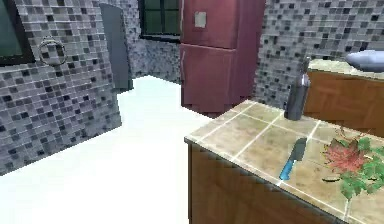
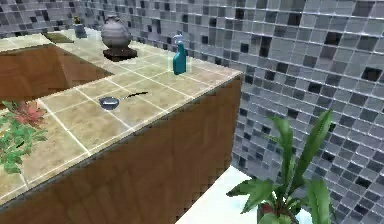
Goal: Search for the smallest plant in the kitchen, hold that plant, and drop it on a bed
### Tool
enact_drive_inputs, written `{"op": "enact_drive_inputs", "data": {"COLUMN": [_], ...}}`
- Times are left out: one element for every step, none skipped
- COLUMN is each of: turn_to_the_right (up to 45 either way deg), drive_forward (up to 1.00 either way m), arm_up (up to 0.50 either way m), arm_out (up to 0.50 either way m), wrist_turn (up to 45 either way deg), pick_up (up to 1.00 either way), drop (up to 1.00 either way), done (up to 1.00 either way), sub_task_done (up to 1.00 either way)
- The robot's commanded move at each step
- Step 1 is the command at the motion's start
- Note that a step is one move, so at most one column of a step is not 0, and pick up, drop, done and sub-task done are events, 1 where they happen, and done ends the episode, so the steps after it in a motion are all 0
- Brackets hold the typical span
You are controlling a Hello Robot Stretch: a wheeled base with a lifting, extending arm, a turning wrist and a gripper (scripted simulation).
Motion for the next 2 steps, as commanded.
{"op": "enact_drive_inputs", "data": {"turn_to_the_right": [-39.0,0.0], "drive_forward": [0.00,0.00], "arm_up": [0.00,0.50], "arm_out": [0.00,0.00], "wrist_turn": [0.0,0.0], "pick_up": [0.00,0.00], "drop": [0.00,0.00], "done": [0.00,0.00], "sub_task_done": [0.00,0.00]}}
